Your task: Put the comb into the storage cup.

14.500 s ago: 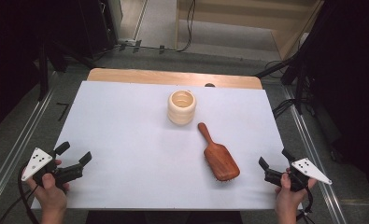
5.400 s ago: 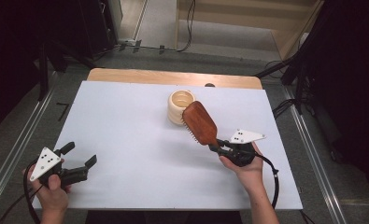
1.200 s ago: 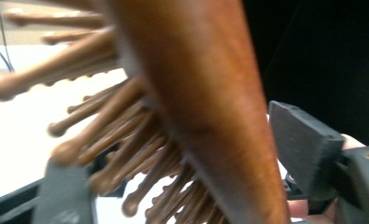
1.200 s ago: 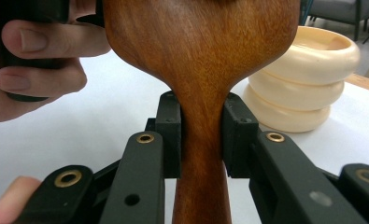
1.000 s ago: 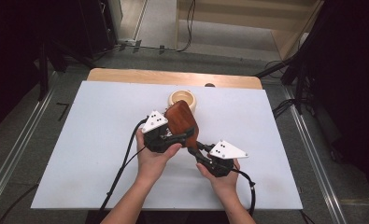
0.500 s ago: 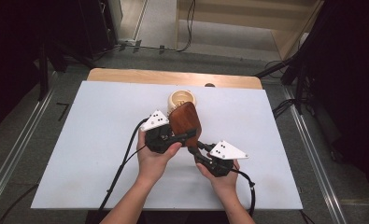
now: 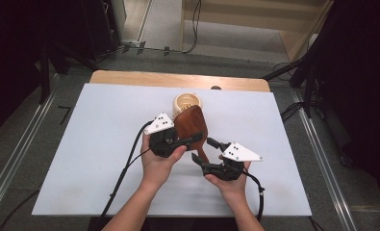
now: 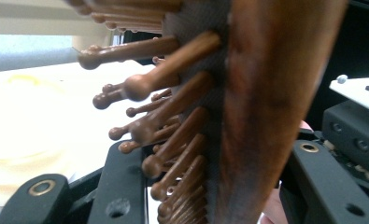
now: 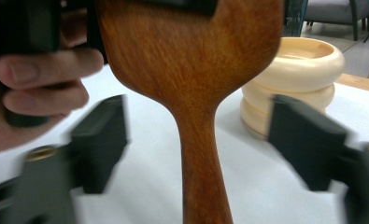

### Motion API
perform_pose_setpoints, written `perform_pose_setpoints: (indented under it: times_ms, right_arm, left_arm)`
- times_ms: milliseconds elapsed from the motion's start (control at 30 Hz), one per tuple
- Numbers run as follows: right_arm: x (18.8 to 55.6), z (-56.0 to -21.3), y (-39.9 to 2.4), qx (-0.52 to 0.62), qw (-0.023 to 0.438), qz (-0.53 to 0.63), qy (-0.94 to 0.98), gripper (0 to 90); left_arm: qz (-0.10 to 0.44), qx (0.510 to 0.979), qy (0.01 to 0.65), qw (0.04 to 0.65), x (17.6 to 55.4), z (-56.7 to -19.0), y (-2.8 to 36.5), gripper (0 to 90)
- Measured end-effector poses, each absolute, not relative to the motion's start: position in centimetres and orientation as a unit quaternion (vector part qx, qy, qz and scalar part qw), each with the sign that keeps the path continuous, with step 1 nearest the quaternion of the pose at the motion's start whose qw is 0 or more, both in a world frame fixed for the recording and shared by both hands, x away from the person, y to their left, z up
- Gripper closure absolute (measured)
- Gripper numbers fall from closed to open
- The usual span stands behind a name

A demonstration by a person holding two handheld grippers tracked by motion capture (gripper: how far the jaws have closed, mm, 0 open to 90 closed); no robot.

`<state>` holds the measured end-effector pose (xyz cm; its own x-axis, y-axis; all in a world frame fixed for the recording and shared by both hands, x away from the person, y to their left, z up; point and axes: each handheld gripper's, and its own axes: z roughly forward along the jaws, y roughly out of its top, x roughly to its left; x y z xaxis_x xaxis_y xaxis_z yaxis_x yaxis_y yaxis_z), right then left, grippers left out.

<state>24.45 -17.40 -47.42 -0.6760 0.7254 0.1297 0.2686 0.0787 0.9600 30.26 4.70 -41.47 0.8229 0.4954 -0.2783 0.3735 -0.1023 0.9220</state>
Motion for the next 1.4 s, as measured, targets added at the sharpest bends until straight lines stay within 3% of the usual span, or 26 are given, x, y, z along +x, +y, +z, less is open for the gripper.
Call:
perform_pose_setpoints:
  times_ms: [100,1400]
  right_arm:
    - [24.3,-47.3,-17.7,0.342,0.188,0.584,0.712,0.0]
    - [20.7,-49.7,-28.6,0.393,0.237,0.576,0.677,0.0]
  left_arm:
    - [0.051,0.742,0.292,0.602,30.4,-41.4,4.7,57.9]
    - [0.066,0.725,0.306,0.613,31.9,-40.6,7.4,58.6]
